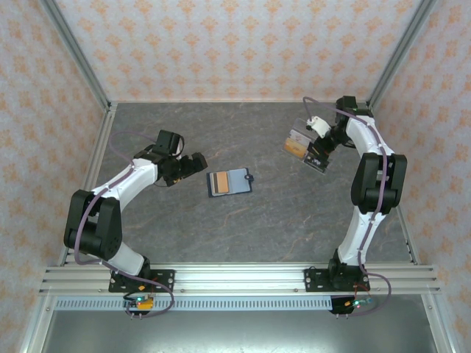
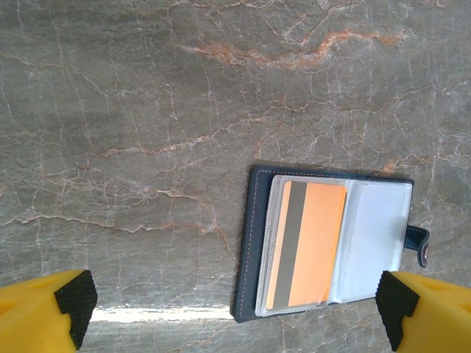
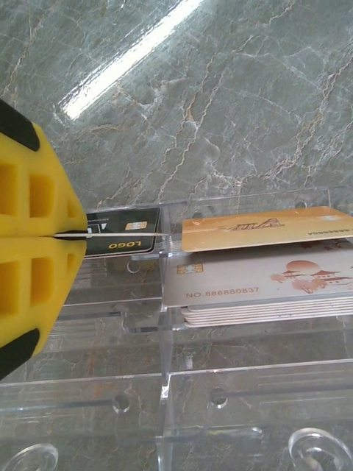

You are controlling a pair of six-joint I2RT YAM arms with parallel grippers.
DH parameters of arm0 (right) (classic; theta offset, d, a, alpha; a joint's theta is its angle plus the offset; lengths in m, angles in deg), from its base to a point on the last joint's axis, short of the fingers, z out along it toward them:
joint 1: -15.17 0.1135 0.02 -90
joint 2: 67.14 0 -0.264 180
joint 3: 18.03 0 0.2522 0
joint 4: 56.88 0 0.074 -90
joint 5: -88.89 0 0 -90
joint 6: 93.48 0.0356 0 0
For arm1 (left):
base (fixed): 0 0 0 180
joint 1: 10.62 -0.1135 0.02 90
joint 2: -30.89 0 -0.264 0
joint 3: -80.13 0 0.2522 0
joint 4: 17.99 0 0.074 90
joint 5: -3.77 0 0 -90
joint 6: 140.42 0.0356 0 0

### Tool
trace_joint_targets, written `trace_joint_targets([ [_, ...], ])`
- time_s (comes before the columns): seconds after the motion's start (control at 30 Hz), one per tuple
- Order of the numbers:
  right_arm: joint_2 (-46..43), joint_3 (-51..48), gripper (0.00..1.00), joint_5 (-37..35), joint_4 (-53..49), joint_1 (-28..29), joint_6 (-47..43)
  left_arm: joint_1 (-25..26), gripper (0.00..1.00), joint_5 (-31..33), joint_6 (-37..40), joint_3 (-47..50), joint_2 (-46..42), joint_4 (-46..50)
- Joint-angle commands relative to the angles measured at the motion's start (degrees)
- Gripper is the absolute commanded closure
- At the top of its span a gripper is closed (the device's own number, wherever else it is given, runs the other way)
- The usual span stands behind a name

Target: Take the credit cards out of the card holder

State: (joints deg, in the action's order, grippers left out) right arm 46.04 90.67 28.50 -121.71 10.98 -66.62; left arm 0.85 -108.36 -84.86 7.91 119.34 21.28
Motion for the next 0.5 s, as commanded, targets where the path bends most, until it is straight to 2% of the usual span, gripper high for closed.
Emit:
trace_joint_targets([
  [0.0,-1.56,-0.8,0.99,1.19,-1.97,-0.27,-1.54,-0.16,0.0,-0.36,0.5,-0.07,0.24,-0.73],
  [0.27,0.76,-0.47,0.94,-4.19,-1.71,-0.22,-1.29,-0.17,0.0,-0.39,0.45,0.1,0.41,-0.82],
  [0.47,0.96,-0.98,0.92,-3.88,-0.69,-0.23,-1.54,-0.13,0.0,-0.7,0.22,0.14,0.58,-1.25],
])
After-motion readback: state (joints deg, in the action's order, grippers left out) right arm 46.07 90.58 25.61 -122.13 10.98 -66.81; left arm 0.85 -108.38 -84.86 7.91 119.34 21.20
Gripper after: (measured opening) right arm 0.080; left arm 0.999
